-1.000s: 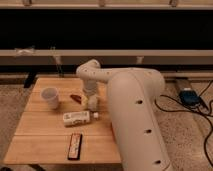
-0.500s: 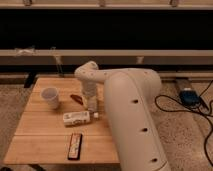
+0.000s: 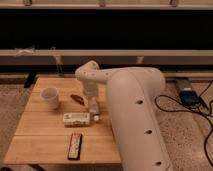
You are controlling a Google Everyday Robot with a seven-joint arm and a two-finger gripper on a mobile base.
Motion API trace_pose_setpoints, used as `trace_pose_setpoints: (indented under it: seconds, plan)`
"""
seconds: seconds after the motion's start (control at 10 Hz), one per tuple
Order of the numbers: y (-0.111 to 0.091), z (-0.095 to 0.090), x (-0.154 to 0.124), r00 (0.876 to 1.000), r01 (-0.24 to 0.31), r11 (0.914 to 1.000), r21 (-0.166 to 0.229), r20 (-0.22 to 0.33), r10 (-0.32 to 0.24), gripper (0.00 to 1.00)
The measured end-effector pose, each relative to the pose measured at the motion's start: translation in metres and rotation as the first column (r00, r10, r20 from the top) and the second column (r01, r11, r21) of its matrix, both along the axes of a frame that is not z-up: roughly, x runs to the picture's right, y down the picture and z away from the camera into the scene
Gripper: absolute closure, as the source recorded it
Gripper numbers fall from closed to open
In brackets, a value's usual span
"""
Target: Place the white sponge in the ceramic bowl
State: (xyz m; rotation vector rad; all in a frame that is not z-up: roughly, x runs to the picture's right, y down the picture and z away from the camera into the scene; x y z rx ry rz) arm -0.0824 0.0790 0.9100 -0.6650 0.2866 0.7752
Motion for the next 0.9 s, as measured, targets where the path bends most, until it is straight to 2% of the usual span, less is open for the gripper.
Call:
trace_pose_setpoints:
  seconds: [0.3, 0.5, 0.6, 0.8, 0.9]
  plan:
    - [-0.034, -0.027, 0.001, 0.998, 0.01, 0.998, 0.063, 0.056, -0.014, 1.0]
    - [-0.059, -0.048, 0.005, 0.993, 0.013, 0.9937, 0.112, 0.117, -0.027, 1.0]
    - [-0.069, -0.058, 0.007, 0.987, 0.02, 0.9906, 0.136, 0.156, -0.041, 1.0]
    - [-0.084, -0.076, 0.007, 0.961, 0.067, 0.9805, 0.185, 0.252, -0.113, 1.0]
    - [-0.087, -0.08, 0.006, 0.951, 0.083, 0.9771, 0.196, 0.277, -0.136, 1.0]
